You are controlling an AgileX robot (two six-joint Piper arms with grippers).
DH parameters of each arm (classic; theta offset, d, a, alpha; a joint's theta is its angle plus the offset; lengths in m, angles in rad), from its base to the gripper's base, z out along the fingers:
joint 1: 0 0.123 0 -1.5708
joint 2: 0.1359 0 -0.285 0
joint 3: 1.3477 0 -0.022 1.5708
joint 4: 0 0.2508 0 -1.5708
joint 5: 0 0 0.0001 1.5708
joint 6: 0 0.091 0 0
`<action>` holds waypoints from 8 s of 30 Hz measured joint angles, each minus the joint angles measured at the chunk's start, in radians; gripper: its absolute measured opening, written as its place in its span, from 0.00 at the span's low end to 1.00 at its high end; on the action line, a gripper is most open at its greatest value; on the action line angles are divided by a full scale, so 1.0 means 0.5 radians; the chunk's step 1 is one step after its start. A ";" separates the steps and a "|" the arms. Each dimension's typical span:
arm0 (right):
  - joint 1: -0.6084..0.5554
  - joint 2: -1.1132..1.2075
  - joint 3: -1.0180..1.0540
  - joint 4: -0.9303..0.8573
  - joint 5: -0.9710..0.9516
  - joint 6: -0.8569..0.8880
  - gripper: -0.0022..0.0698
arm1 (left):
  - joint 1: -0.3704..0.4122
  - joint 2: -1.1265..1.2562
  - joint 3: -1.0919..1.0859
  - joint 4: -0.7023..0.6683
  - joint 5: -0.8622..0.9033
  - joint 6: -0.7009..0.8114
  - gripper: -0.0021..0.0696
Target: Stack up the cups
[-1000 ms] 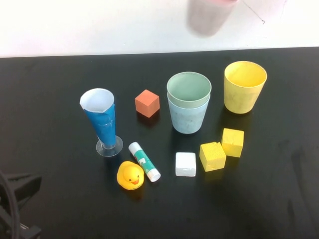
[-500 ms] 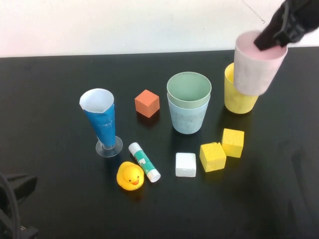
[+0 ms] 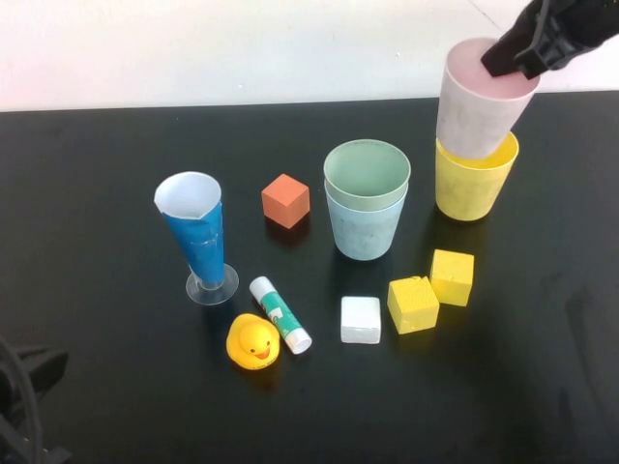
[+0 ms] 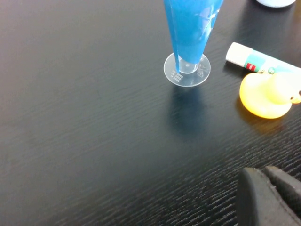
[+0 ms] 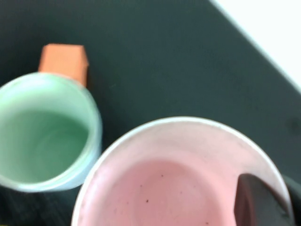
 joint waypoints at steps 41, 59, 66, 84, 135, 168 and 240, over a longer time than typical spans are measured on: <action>0.004 0.099 -0.231 -0.079 0.250 0.071 0.35 | 0.000 0.000 0.000 0.115 0.011 -0.004 0.03; 0.418 0.219 -0.424 0.149 0.295 0.018 0.35 | 0.000 0.000 0.000 0.115 0.015 0.000 0.03; 0.418 0.318 -0.424 0.024 0.295 0.122 0.35 | 0.000 0.000 0.000 0.115 0.015 0.000 0.03; 0.418 0.360 -0.443 -0.011 0.295 0.245 0.35 | 0.000 0.000 0.000 0.119 0.053 -0.004 0.03; 0.418 0.214 -0.262 0.044 0.295 0.217 0.35 | 0.000 0.000 0.000 0.131 0.159 -0.066 0.03; 0.418 -0.745 0.438 0.364 0.091 -0.248 0.03 | 0.000 -0.879 0.407 0.272 0.143 -0.334 0.03; -0.301 -3.795 4.047 -0.965 -1.693 1.343 0.03 | 0.000 -1.003 0.479 0.266 0.166 -0.342 0.03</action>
